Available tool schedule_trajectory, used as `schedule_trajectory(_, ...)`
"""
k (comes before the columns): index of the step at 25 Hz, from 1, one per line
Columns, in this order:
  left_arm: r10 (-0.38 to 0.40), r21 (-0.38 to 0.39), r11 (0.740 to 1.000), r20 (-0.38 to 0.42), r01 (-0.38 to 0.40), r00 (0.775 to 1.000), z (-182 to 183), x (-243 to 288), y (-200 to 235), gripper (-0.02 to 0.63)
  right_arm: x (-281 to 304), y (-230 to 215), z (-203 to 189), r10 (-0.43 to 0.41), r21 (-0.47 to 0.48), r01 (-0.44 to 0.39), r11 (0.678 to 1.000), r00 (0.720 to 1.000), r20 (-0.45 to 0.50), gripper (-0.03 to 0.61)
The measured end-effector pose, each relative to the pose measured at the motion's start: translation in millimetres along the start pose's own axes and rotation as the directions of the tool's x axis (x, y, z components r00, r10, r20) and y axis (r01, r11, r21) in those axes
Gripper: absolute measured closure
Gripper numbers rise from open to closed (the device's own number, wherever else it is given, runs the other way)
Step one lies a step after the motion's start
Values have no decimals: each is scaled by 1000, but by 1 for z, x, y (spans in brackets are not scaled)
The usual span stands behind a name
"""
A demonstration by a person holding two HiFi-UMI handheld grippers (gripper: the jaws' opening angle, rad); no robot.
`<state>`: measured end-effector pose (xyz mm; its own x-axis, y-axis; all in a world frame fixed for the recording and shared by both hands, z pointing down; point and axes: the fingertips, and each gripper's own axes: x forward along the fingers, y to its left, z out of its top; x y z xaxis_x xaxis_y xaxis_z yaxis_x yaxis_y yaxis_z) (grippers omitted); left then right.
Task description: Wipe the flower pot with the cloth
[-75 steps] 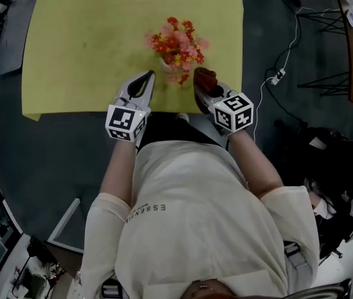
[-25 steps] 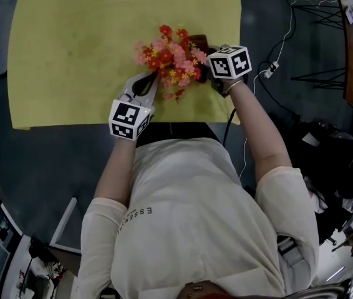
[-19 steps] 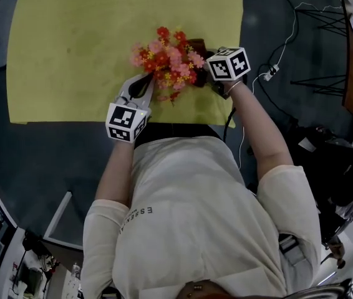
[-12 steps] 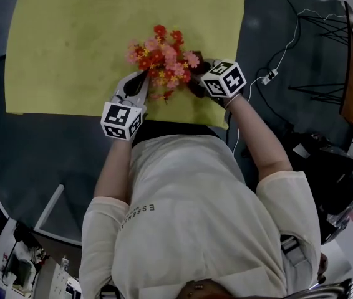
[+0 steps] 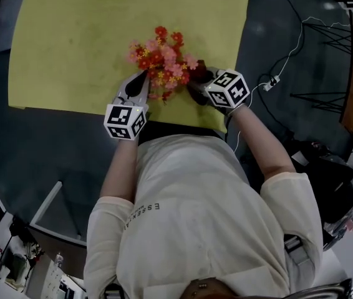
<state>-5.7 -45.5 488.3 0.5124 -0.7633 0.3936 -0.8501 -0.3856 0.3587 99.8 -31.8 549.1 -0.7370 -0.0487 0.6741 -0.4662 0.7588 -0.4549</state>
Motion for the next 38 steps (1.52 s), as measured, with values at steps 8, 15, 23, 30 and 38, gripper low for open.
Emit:
schedule_trajectory(8,-28,-63,997,84,33,996,15,-4,-13,600,-4,-58,77,14,-115,-8,993,999,52,531)
schedule_trajectory(15,-39,-124,991,36,43,999,3,7,-18,603,32,-58,128,259,-188,-258,948,966,-21,531)
schedule_trajectory(23,-37,-164,986,31,41,999,2,2,-5,607,80,-20,132,557,-98,-586,805,802,-218,531)
schedule_trajectory(30,-19,-202,979,83,36,996,3,3,-10,607,87,-5,131,675,-2,-715,699,661,-328,531)
schedule_trajectory(38,72,-182,981,47,-62,996,1,-1,0,604,87,7,128,711,108,-732,673,600,-365,531)
